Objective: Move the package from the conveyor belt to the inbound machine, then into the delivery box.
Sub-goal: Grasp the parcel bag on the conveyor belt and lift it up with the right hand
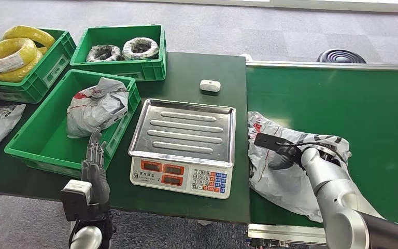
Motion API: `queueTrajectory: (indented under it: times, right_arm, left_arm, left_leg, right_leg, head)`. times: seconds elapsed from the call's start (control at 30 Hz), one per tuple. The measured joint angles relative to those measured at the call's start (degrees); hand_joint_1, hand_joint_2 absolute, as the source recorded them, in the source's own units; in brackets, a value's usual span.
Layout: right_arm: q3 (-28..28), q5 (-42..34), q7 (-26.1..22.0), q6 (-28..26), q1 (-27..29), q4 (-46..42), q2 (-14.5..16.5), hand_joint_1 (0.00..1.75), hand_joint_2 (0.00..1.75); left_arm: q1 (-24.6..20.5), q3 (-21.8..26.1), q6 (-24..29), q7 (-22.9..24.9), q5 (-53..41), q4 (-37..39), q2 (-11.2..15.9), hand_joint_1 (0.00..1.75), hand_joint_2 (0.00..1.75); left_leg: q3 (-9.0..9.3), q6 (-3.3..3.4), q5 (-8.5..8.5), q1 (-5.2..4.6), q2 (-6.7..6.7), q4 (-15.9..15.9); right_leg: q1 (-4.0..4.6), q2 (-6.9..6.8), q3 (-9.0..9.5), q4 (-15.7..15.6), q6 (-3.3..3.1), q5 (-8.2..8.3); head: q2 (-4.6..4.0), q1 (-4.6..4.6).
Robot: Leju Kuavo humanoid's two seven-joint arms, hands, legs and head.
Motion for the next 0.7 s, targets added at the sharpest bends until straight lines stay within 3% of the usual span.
queueTrajectory:
  times: [0.5,0.7]
  right_arm:
    - [0.51,-2.42,-1.81,-3.02,-0.10,-0.09,-0.07,1.75,1.75]
    - [0.46,-7.31,-3.03,-13.40,-1.55,-1.29,-0.37,1.75,1.75]
  left_arm:
    - [1.93,-0.50,2.04,-1.00,0.86,-0.93,1.55,0.00,0.00]
    - [4.48,-0.32,4.19,-1.18,0.83,-3.66,1.75,0.00,0.00]
  left_leg:
    - [-0.01,0.00,0.00,0.00,0.00,0.00]
    - [-0.02,0.00,0.00,0.00,0.02,0.00]
  right_leg:
    - [0.00,0.00,0.00,0.00,0.00,0.00]
    - [0.00,0.01,-0.02,0.01,0.00,0.00]
  head:
    - [0.00,-0.01]
    - [0.00,0.01]
